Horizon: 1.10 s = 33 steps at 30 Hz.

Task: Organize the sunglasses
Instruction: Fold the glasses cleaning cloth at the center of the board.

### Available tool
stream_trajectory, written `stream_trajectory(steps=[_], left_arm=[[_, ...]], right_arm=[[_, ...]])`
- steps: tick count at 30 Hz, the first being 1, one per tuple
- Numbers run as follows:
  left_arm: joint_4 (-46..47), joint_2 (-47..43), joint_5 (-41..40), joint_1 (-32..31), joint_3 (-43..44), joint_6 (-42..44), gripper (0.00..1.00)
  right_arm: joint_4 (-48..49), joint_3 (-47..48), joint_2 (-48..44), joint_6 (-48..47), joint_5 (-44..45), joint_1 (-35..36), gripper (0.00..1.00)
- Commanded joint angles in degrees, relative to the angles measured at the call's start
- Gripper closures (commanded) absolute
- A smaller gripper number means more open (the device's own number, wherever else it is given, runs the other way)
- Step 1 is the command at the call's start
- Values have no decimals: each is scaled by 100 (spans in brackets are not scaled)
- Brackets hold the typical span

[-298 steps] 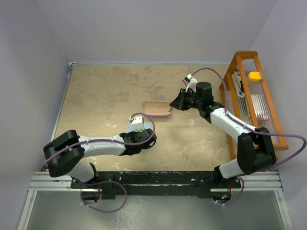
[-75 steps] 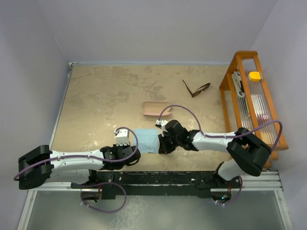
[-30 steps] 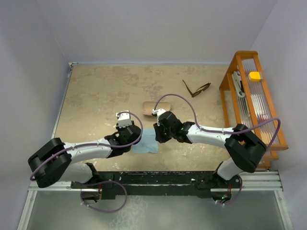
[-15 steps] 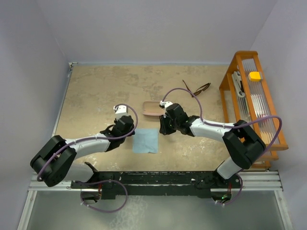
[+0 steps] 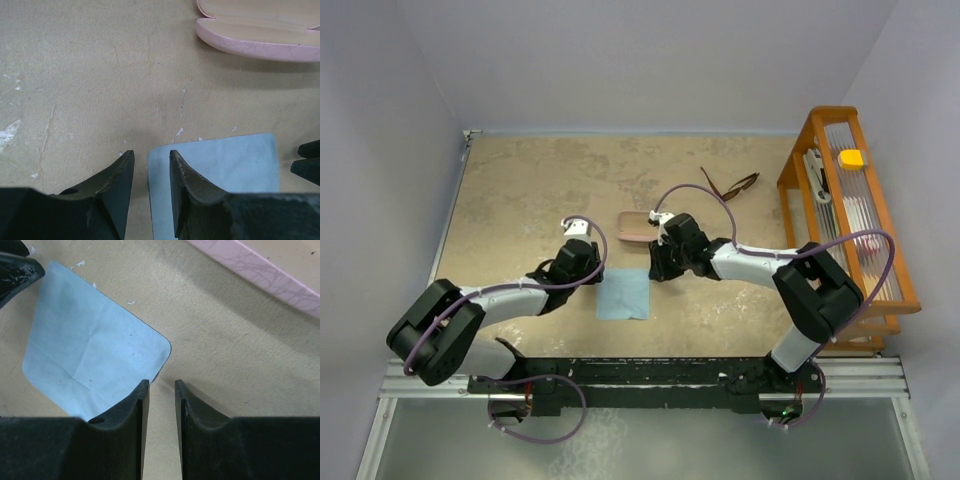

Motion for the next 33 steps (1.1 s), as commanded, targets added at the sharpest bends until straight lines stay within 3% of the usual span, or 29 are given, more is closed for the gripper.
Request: stream_trajectory(steps=[1,18,33], left_arm=[[393,-2,235,145,-23,194,68],[446,455,597,239,105,279,70],[196,454,687,234,92,232,79]], right_arm=[[-14,269,24,-124,-148,-24,70],[-50,490,60,-150,-149,-32,70],[-57,490,60,-122,-179,-34,71]])
